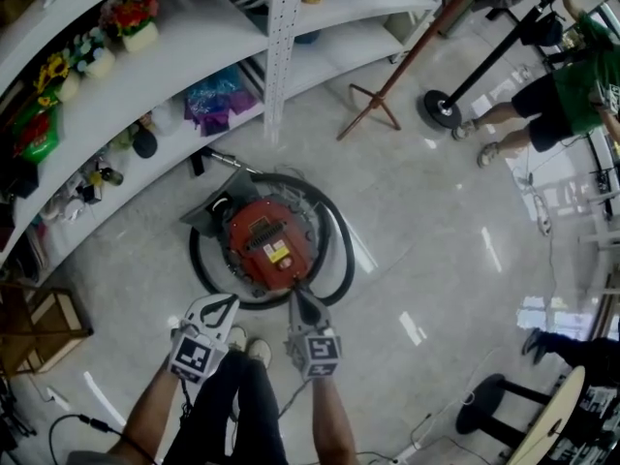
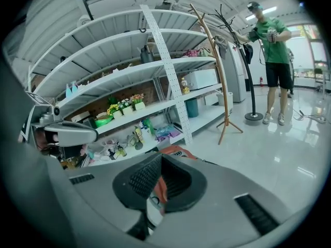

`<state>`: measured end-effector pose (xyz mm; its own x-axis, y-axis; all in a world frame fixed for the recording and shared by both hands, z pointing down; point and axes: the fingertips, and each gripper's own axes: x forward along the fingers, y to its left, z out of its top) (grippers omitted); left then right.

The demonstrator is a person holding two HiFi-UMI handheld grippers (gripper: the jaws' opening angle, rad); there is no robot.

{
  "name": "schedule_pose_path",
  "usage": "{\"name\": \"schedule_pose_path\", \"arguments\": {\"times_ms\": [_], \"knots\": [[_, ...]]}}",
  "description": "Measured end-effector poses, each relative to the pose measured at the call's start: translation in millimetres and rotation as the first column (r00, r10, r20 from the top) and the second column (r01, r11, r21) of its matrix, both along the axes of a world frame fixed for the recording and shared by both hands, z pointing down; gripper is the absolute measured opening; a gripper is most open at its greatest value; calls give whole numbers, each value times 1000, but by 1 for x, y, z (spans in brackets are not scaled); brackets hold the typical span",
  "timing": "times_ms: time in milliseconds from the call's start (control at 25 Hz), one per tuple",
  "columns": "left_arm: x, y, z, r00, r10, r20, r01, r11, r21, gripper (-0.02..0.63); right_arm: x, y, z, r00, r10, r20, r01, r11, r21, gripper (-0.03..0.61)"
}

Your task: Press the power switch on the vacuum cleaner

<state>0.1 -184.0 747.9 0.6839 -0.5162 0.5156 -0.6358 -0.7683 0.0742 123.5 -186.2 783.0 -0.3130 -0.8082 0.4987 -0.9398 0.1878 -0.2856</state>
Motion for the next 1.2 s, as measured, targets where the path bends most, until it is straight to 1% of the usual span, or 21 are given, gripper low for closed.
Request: {"name": "schedule_pose_path", "arguments": {"times_ms": [160, 280, 440, 560, 640, 840, 960, 1120, 1200], "knots": [[2, 4, -20, 1000, -6, -14, 6, 1000, 11, 6, 1, 6, -29, 1000, -3, -7, 3, 1000, 25, 12], [2, 7, -35, 1000, 6, -14, -5, 999, 31, 6, 0, 12, -49, 1000, -4, -11, 5, 999, 45, 12], [4, 11, -61, 999, -18, -50, 20, 999, 45, 6, -3, 22, -74, 1000, -6, -6, 7, 997, 72, 12], [4, 15, -77, 1000, 14, -26, -12, 998, 68, 6, -5, 28, -96, 1000, -2, -8, 3, 996, 87, 12], [3, 17, -88, 1000, 20, -22, -18, 996, 85, 6, -6, 33, -107, 1000, 3, -7, -2, 995, 99, 11], [3, 18, -117, 999, 19, -31, -15, 993, 119, 6, -6, 43, -137, 1000, 9, -6, -8, 993, 119, 12], [1, 21, -136, 999, 18, -37, -13, 992, 129, 6, -9, 51, -157, 1000, 11, -6, -10, 992, 123, 12], [0, 26, -162, 999, 24, -46, -17, 989, 148, 6, -13, 61, -184, 1000, 20, -1, -19, 988, 150, 12], [1, 28, -174, 998, 18, -61, -9, 988, 152, 6, -13, 65, -195, 1000, 20, -7, -19, 988, 153, 12]]}}
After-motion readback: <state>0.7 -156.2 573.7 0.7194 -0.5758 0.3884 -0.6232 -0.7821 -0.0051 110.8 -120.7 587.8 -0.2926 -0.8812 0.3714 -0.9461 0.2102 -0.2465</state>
